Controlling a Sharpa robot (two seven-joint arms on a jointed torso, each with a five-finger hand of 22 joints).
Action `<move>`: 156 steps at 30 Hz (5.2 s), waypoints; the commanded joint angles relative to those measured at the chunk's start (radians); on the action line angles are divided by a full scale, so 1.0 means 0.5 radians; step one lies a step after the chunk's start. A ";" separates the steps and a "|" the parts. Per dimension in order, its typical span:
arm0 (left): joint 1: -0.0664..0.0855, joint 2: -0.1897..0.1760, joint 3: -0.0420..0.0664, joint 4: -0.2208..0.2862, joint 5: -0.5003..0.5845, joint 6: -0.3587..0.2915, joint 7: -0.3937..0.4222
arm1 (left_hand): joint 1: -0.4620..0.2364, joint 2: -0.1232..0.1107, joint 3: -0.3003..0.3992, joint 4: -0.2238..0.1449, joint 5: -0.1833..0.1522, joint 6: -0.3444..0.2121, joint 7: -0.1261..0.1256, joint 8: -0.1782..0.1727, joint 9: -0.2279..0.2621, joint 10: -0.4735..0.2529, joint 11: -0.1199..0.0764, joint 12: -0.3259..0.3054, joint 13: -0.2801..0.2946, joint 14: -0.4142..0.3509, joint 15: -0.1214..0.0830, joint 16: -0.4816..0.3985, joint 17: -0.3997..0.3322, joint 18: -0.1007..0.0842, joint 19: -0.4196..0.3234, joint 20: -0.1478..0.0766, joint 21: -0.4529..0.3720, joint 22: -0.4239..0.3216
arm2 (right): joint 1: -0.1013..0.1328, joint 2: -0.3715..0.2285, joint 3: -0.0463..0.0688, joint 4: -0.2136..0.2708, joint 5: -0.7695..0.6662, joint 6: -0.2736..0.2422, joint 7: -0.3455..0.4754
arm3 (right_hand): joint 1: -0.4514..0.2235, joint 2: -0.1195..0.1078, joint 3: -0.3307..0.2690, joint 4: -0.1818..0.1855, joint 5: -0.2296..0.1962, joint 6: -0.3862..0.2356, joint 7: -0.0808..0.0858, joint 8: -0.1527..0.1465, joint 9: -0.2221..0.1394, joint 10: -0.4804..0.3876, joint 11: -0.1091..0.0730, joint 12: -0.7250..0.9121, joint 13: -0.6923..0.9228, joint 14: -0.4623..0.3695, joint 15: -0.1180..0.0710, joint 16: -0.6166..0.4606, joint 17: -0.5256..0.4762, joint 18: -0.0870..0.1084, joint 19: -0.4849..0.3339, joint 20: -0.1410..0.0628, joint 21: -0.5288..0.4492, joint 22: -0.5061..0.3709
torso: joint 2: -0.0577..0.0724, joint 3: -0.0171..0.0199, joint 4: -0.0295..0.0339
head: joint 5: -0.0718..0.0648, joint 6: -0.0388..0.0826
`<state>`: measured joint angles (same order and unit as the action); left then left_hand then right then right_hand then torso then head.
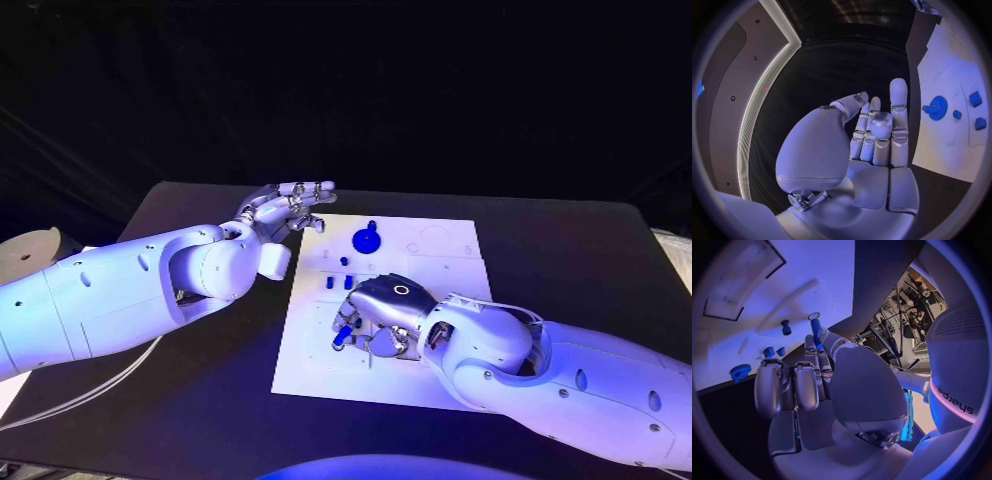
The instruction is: Assemble the parts on the task board
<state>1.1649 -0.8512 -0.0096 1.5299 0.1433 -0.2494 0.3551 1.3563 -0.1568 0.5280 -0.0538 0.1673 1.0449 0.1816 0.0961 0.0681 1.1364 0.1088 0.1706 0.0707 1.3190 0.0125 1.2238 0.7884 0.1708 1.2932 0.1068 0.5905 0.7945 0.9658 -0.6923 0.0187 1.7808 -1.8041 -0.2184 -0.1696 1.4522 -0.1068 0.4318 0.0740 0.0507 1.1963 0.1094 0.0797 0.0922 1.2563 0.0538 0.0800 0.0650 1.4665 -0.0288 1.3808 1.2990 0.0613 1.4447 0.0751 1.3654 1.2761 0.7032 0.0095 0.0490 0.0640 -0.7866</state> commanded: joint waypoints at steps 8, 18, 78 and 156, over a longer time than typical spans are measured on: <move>0.001 0.008 0.001 0.001 0.006 0.041 0.014 | 0.003 0.021 -0.011 -0.003 -0.014 -0.007 0.002 0.001 -0.002 -0.013 -0.006 0.009 -0.002 -0.016 0.002 -0.010 -0.001 0.021 -0.009 -0.001 -0.008 -0.003 | -0.008 0.019 -0.009 -0.033 -0.035 0.123 -0.013 | 0.036 0.021 0.013 -0.005 0.006 0.008 0.012 0.002 0.003 0.020 -0.005 -0.006 0.001 0.115 -0.002 0.005 -0.004 0.011 0.003 -0.009 0.004 -0.002 | 0.000 0.0001 0.000 | -0.004 -0.005; 0.001 0.007 0.001 0.002 0.006 0.041 0.014 | 0.002 0.023 -0.014 -0.005 -0.014 -0.008 0.003 0.001 -0.002 -0.018 -0.005 0.011 -0.002 -0.017 0.003 -0.009 -0.002 0.020 -0.010 0.000 -0.009 -0.004 | -0.016 0.049 -0.016 -0.046 -0.075 0.178 -0.042 | 0.036 0.021 0.013 -0.005 0.006 0.008 0.012 0.002 0.003 0.020 -0.005 -0.006 0.001 0.115 -0.002 0.005 -0.004 0.011 0.003 -0.009 0.004 -0.002 | -0.001 -0.0008 0.000 | 0.002 -0.010; 0.001 -0.032 -0.010 0.066 0.006 0.046 0.003 | 0.001 0.024 -0.016 -0.006 -0.014 -0.008 0.003 0.001 -0.002 -0.019 -0.005 0.013 -0.002 -0.018 0.003 -0.008 -0.003 0.020 -0.010 0.000 -0.009 -0.004 | 0.045 -0.998 -0.009 0.455 0.713 -0.234 -0.801 | -0.350 0.072 -1.074 0.426 0.533 -0.257 -0.028 0.180 0.041 0.358 -0.084 2.304 2.303 0.159 -0.063 0.222 0.248 -0.036 0.107 -0.066 0.167 0.223 | -0.008 -0.0169 -0.070 | -0.179 0.058; 0.001 -0.043 -0.021 0.073 0.006 0.071 -0.013 | -0.004 0.026 -0.022 -0.006 -0.015 -0.008 0.003 0.001 -0.002 -0.023 -0.004 0.018 -0.002 -0.020 0.004 -0.008 -0.009 0.020 -0.011 0.001 -0.010 -0.005 | -0.100 -0.663 0.023 0.430 0.871 -0.394 -0.863 | -0.209 0.225 -1.137 0.416 0.926 -0.177 -0.084 0.323 0.232 0.437 -0.133 2.498 2.606 0.171 -0.103 0.273 0.330 -0.050 0.133 -0.101 0.211 0.292 | -0.006 -0.0216 -0.069 | -0.136 0.037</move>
<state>1.1649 -0.8743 -0.0207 1.5629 0.1434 -0.2344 0.3447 1.3523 -0.1527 0.5254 -0.0565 0.1644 1.0449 0.1816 0.0960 0.0680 1.1329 0.1051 0.1782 0.0708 1.3154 0.0160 1.2238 0.7849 0.1708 1.2932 0.1068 0.5905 0.7934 0.9172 -1.0287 0.0301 1.9972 -1.4025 -0.4421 -0.5977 1.3227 -0.0300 -0.1377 0.2780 0.5132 1.1022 0.0729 0.2361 0.1725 1.4385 0.0177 1.2039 1.1087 1.4667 -0.0712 1.5106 1.3080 0.0518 1.4662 0.0322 1.4677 1.3079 0.6995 -0.0015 0.0139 -0.0035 -0.7678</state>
